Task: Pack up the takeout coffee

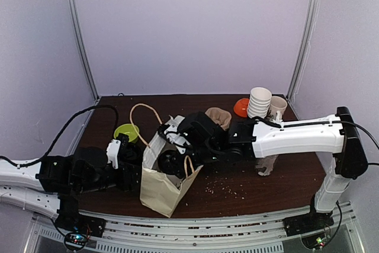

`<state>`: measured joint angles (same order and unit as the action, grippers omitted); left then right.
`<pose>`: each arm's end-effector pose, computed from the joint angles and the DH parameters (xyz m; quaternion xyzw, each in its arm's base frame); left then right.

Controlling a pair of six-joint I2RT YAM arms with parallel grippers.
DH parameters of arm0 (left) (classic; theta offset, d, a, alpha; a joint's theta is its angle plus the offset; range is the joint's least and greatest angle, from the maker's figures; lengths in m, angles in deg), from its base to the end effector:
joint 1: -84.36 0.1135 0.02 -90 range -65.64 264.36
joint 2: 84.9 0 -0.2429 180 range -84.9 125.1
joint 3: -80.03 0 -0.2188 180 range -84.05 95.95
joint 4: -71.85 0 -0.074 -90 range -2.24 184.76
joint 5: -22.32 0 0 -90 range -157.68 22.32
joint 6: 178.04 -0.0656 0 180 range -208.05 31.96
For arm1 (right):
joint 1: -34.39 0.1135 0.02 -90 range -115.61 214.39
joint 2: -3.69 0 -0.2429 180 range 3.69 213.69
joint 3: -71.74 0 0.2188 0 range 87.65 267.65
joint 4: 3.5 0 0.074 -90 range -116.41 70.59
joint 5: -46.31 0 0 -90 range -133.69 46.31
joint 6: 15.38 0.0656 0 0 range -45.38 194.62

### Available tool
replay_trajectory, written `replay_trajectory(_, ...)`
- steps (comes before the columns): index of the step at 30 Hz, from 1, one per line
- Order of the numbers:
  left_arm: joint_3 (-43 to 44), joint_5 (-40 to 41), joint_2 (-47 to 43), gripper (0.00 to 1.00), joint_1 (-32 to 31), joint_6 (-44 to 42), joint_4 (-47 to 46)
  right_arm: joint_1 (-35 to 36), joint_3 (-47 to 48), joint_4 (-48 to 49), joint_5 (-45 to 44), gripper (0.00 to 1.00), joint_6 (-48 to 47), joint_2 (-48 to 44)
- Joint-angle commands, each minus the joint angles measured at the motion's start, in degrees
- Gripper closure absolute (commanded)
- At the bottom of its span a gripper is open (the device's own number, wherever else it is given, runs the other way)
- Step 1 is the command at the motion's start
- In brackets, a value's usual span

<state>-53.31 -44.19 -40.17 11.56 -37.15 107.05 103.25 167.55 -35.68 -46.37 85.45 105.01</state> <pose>0.0777 -0.1626 0.2182 0.0688 0.8642 -0.3256 0.3774 0.1456 0.3681 0.2454 -0.4262 0.7897 0.2662 0.3518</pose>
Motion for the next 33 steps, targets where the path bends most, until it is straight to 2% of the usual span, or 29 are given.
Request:
replay_trajectory(1, 0.1, -0.4, 0.3, 0.33, 0.2, -1.1, -2.8, -0.4, -3.2, -7.7, -5.1, 0.62, -0.4, 4.6)
replay_trajectory(9, 0.0, -0.3, 0.4, 0.33, 0.1, -1.3, -3.0, -0.5, 1.5, -10.0, -8.3, 0.62, -1.1, 0.6)
replay_trajectory(21, -0.1, -0.1, 0.3, 0.33, 0.1, -1.3, -2.9, -0.4, 7.8, -18.0, -9.9, 0.61, -2.4, -0.6)
replay_trajectory(30, -0.1, -0.4, 0.7, 0.32, 0.1, -1.8, -4.1, -0.2, 5.3, -17.1, -15.1, 0.62, -2.3, -0.6)
replay_trajectory(33, 0.5, -0.3, 0.7, 0.28, 0.1, -1.9, -3.5, 0.0, 5.5, -17.6, -16.9, 0.62, -1.9, -0.2)
